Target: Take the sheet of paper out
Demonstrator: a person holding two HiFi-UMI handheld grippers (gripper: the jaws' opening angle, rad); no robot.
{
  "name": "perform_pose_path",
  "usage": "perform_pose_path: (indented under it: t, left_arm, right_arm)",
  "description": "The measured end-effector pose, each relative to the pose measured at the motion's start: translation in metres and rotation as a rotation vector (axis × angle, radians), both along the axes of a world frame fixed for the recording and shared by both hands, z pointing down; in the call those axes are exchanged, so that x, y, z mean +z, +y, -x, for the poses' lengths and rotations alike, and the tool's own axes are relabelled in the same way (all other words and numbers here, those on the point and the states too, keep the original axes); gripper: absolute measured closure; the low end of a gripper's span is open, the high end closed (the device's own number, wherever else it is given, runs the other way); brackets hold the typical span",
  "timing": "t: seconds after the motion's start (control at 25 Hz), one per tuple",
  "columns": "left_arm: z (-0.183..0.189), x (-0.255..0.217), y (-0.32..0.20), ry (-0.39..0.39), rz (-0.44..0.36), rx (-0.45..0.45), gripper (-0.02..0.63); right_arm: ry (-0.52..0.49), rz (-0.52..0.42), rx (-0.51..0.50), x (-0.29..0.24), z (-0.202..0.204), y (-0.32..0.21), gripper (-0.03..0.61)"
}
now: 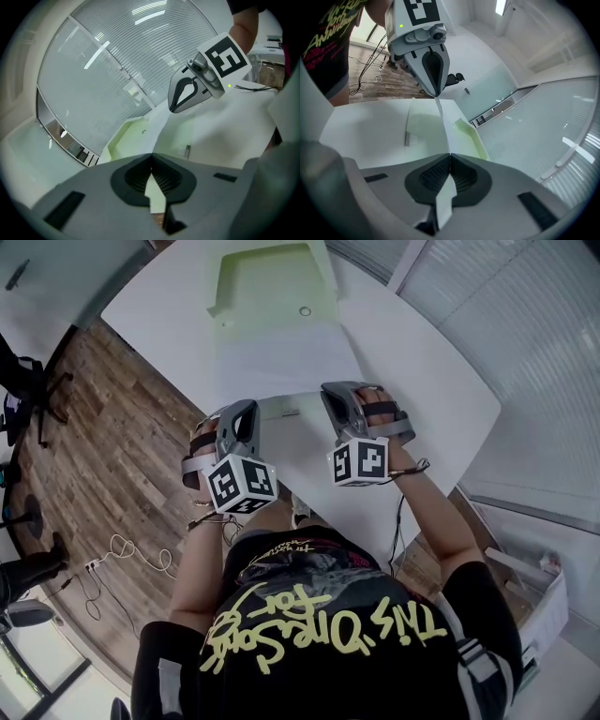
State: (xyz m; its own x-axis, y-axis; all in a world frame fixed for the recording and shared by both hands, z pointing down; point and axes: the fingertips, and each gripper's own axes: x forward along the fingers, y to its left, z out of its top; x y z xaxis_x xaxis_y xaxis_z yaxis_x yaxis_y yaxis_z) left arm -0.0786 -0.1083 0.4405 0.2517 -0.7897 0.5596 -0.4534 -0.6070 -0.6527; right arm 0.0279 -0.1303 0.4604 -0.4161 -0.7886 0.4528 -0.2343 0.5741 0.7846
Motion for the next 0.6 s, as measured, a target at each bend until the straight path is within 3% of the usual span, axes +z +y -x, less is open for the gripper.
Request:
perform_pose_path:
  t: [0.6]
  left_arm:
    - [0.002,-0.039,0.005,0.028,-0.063,0.0,0.606]
  right_arm:
    - [-0.034,-0.045,0.008,-0.043,0.002,0.004,0.569]
